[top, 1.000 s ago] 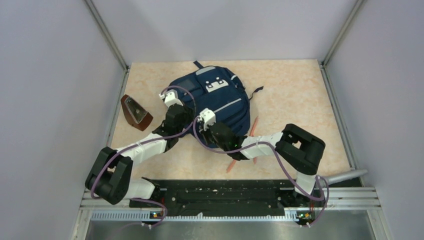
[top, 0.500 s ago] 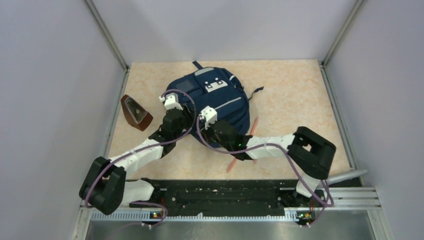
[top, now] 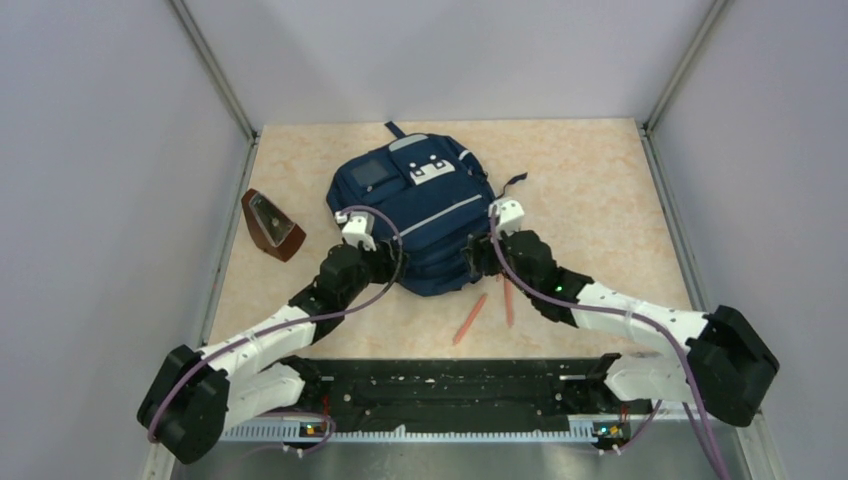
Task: Pack the student bag
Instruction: Unzip the student bag at the center of the board.
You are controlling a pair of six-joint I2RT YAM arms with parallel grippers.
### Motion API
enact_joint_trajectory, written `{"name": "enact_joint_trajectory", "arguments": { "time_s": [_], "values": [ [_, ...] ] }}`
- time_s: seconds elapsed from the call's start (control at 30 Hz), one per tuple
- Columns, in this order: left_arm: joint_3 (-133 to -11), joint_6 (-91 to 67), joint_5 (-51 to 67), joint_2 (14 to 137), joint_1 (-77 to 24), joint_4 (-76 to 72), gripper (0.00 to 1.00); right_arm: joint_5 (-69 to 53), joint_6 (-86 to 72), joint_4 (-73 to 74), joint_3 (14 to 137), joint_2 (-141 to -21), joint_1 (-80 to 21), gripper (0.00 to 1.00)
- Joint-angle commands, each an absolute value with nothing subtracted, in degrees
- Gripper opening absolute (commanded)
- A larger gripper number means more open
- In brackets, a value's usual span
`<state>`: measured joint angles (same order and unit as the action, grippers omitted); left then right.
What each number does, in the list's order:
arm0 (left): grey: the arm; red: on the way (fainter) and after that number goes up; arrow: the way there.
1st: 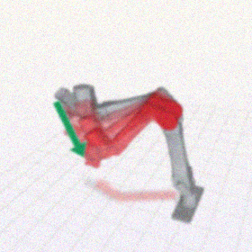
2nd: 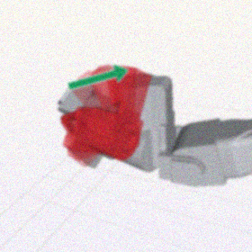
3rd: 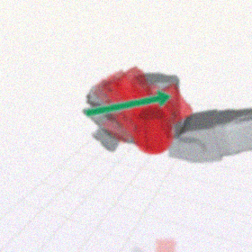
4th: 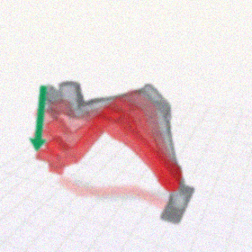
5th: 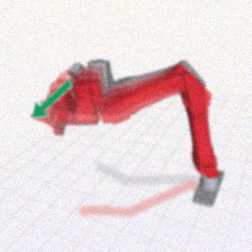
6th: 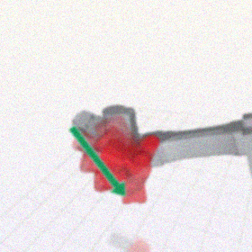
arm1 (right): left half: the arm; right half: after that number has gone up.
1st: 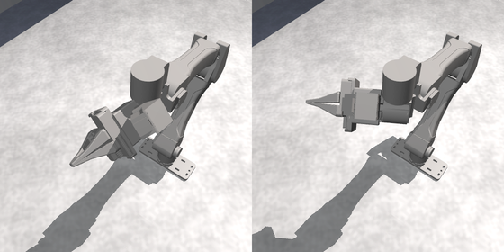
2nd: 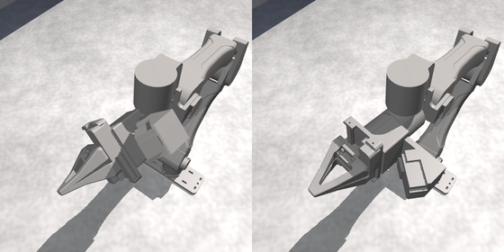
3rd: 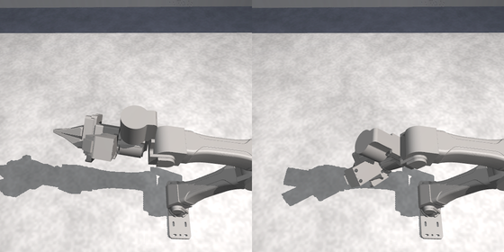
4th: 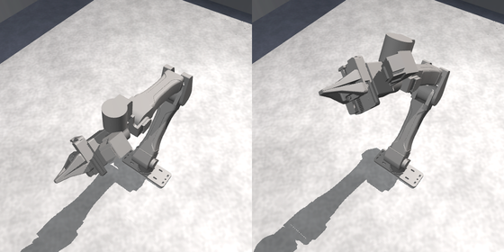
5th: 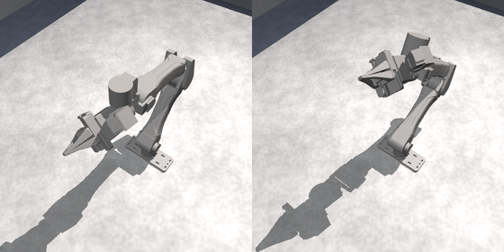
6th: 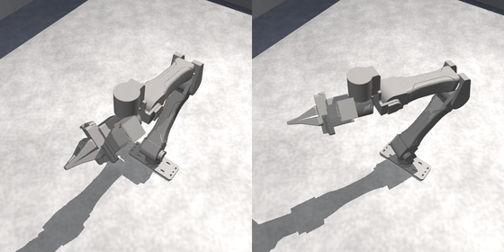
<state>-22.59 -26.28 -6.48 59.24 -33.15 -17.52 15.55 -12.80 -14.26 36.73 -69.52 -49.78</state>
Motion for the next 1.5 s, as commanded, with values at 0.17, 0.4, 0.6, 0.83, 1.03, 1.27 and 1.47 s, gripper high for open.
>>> {"name": "enact_joint_trajectory", "arguments": {
  "time_s": [0.17,0.4,0.6,0.83,1.03,1.27,1.47],
  "values": [
    [-23.4,-25.1,-6.8,61.7,-37.6,-21.0,0.67,17.4,-21.4,-8.5,29.6,-59.7,-41.4,0.66],
    [-25.7,-27.0,-11.6,65.2,-37.6,-19.2,0.51,17.5,-23.0,-9.2,28.7,-60.9,-41.3,0.65],
    [-26.2,-27.6,-12.3,66.1,-37.6,-19.4,0.42,17.0,-23.5,-10.5,27.9,-61.5,-41.3,0.64],
    [-26.3,-27.8,-14.0,65.1,-37.6,-18.0,0.09,16.9,-24.3,-11.1,27.0,-62.1,-41.3,0.63],
    [-26.1,-28.0,-17.5,63.7,-37.6,-15.4,0.00,19.7,-24.9,-9.6,27.3,-65.0,-41.3,0.62],
    [-27.2,-26.1,-20.8,63.1,-37.6,-12.8,0.00,21.3,-27.9,-8.0,28.2,-68.1,-41.4,0.57],
    [-29.2,-24.8,-24.4,64.2,-36.8,-9.6,0.00,23.5,-29.8,-4.8,28.5,-68.5,-41.3,0.57]
  ]
}}
